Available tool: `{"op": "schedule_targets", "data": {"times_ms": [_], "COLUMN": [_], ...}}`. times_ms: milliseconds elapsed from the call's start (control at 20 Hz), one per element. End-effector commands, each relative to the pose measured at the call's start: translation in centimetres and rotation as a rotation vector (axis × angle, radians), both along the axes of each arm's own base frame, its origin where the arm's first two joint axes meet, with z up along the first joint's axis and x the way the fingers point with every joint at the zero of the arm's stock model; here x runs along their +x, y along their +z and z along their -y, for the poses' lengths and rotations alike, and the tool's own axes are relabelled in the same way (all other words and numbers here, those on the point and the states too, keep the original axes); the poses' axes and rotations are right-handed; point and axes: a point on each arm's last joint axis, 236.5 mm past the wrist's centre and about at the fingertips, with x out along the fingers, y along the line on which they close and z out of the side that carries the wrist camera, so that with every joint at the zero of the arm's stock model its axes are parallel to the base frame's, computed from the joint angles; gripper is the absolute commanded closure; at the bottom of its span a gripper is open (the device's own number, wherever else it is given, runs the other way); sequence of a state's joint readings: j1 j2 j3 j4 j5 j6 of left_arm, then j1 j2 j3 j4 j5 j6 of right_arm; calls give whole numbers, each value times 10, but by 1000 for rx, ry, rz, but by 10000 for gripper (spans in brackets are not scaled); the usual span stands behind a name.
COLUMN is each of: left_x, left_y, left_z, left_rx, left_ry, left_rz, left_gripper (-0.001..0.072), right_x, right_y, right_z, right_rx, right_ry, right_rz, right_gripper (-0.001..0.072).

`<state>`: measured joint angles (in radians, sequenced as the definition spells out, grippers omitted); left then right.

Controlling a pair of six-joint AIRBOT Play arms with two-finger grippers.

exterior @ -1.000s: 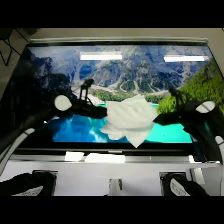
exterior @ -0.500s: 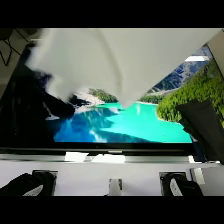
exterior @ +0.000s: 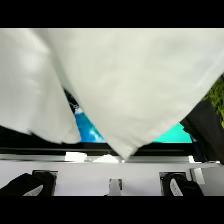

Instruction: Fold the shirts.

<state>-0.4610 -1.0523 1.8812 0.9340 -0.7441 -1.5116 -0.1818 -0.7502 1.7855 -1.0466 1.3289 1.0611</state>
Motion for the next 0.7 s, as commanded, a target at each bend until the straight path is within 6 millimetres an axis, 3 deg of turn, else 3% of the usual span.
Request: {"op": "schedule_targets", "data": {"times_ms": [0, 150, 250, 300, 350, 400, 500, 650], "left_x": [62, 98, 96, 86, 73, 62, 48, 29], "left_y": [-164, -332, -430, -458, -476, -486, -497, -505], "left_z": [32, 51, 62, 68, 73, 70, 33, -91], "left_rx": [244, 394, 405, 416, 429, 476, 645, 1076], "left_ry": [-33, -48, -58, -97, -151, -186, -183, 37], "left_rz": [-368, -697, -1002, -1120, -1210, -1250, -1268, -1299], "left_gripper": [678, 678, 636, 422, 159, 132, 133, 132], "right_x": [23, 74, 95, 98, 98, 96, 94, 94], "right_y": [-135, -212, -264, -286, -305, -317, -328, -329], "right_z": [25, 32, 34, 32, 32, 32, 34, 36], "right_rx": [-100, -50, 0, 20, 29, 20, -4, -14], "right_ry": [7, 20, 15, 24, 32, 47, 61, 53], "right_rz": [-535, -681, -783, -842, -897, -928, -950, -952], "right_gripper": [692, 692, 692, 692, 692, 692, 691, 691]}}
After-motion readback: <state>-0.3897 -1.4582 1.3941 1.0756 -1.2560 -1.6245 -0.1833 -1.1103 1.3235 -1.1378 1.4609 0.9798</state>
